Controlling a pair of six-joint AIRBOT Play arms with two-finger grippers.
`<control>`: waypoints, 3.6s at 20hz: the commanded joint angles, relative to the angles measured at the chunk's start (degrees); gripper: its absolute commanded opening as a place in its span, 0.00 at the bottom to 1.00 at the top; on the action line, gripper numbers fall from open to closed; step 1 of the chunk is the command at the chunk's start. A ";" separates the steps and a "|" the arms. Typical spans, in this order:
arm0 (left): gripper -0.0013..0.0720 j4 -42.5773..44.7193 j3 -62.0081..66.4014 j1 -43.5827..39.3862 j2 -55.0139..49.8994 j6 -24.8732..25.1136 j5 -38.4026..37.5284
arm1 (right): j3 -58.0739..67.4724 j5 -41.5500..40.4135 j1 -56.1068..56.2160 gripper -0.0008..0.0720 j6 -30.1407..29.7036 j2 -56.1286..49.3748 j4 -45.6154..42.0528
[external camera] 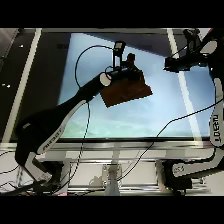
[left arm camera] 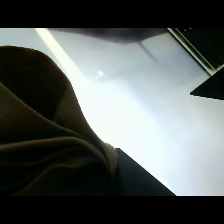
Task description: Fold the clothes and pants, and hang the long-sleeved shirts on hangers.
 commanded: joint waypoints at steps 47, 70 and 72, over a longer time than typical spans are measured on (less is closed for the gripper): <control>0.80 1.86 1.86 8.61 3.52 -0.39 -11.43 | -6.62 0.98 -4.09 0.78 -10.08 -25.16 33.94; 0.80 6.23 1.86 10.27 3.52 -0.42 -17.81 | 11.28 9.66 -0.66 0.92 0.26 -32.50 23.19; 0.80 6.14 1.86 10.27 3.52 -0.42 -17.81 | 11.28 9.53 1.11 0.92 0.39 -35.01 28.00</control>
